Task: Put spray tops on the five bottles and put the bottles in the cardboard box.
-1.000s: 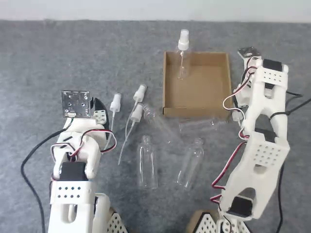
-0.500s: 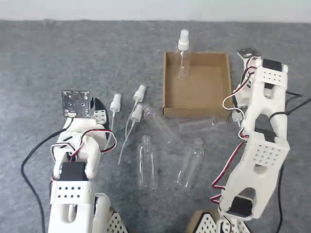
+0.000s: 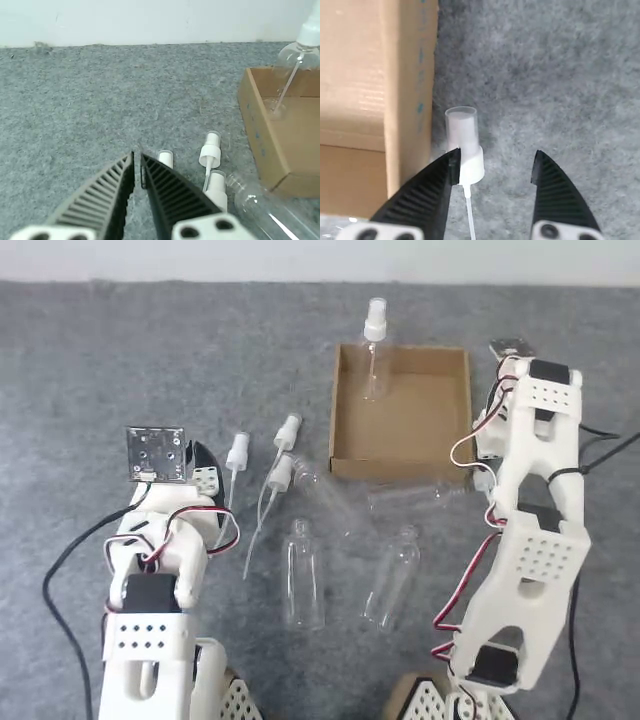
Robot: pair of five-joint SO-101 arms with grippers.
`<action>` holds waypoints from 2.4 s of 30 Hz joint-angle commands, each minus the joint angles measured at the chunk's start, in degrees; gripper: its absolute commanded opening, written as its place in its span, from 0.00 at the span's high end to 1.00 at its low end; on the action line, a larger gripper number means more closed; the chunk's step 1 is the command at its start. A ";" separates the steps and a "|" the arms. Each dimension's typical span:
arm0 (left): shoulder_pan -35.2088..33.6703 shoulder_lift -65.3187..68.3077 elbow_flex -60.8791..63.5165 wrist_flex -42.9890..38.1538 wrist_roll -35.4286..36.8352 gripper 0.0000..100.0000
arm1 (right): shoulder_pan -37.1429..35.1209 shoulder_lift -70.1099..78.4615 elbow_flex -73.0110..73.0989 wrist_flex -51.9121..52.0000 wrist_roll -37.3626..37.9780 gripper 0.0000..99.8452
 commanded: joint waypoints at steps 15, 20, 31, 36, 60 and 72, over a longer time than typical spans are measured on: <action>0.00 -0.97 -0.66 -1.49 0.18 0.99 | 7.43 3.74 -4.84 -1.89 -1.23 0.81; 0.00 -0.97 -0.57 -1.49 0.18 0.99 | 8.48 3.74 -5.27 -2.15 -1.49 0.81; 0.18 -0.97 -0.48 -1.49 0.18 0.99 | 8.04 -9.27 -8.97 10.24 5.27 0.81; 0.18 -0.97 -0.57 -1.49 0.18 0.99 | 7.96 -15.43 -2.55 12.18 10.90 0.81; 0.18 -0.70 -0.57 -1.58 0.18 0.99 | -2.42 -40.48 49.14 -22.11 17.85 0.73; 0.18 -0.88 -0.57 -1.58 0.18 0.99 | -0.92 -23.08 38.07 -26.42 17.32 0.73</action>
